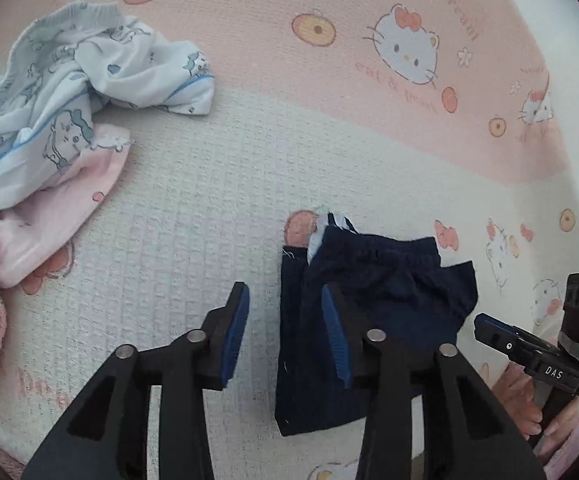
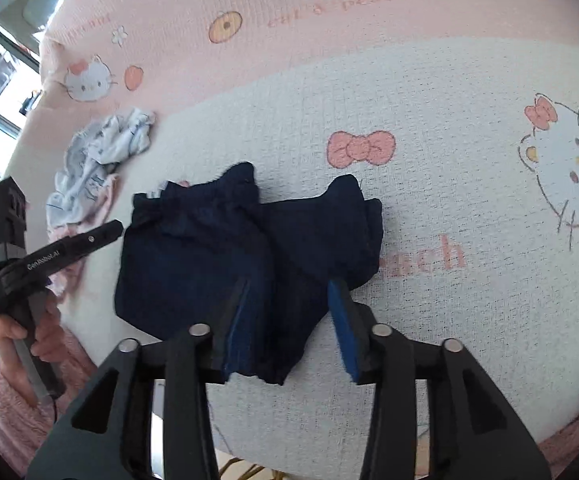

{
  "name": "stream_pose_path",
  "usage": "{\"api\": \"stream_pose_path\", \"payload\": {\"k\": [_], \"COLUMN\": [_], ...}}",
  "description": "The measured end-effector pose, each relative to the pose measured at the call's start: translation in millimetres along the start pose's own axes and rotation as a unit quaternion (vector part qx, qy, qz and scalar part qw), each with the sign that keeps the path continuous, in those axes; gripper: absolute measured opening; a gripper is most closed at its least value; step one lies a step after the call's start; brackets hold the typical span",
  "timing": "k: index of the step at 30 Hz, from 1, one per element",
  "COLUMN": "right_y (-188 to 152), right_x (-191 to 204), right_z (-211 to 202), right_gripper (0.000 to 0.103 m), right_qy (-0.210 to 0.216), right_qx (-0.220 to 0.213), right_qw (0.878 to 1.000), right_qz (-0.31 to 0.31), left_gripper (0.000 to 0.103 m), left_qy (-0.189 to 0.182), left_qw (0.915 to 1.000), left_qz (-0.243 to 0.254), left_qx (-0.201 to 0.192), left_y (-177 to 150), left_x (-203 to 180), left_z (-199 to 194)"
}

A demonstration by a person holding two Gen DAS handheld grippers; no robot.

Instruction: Fold clothes

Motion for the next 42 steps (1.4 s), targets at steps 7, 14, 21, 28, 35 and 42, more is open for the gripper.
{"api": "stream_pose_path", "payload": {"k": [7, 14, 21, 28, 35, 42], "right_y": [-12, 9, 14, 35, 62, 79], "right_x": [-10, 26, 34, 40, 9, -61], "right_z": [20, 44, 42, -28, -85, -151], "right_gripper": [0.065, 0.058, 0.012, 0.011, 0.011, 0.011], "right_qy": [-0.016, -0.078, -0.007, 0.02, 0.015, 0.002], "right_qx": [0.024, 0.006, 0.011, -0.022, -0.015, -0.029], "right_qw": [0.999, 0.997, 1.0, 0.999, 1.0, 0.999], "right_qz": [0.034, -0.02, -0.014, -0.025, -0.013, 0.019], "left_gripper": [0.049, 0.049, 0.011, 0.011, 0.011, 0.011], "left_qy": [0.011, -0.024, -0.023, -0.019, -0.027, -0.043], "left_qw": [0.9992, 0.9995, 0.9994, 0.9966, 0.9891, 0.9787], "left_qz": [0.006, -0.02, 0.017, 0.08, 0.145, 0.199], "left_qx": [0.038, 0.005, 0.017, 0.004, 0.005, 0.023], "left_y": [-9, -10, 1, 18, 44, 69], "left_x": [-7, -13, -45, -113, -203, -303], "left_z": [35, 43, 32, -1, -20, 0]}}
Point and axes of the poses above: each gripper's, at about its wrist camera, not at the fingertips, and z roughly the way its jaws point, x to its left, y to its top, the point moved 3 cm from there along z, roughly the way its jaws point, and after that the axes turned 13 degrees about x, right-handed, at the moved point
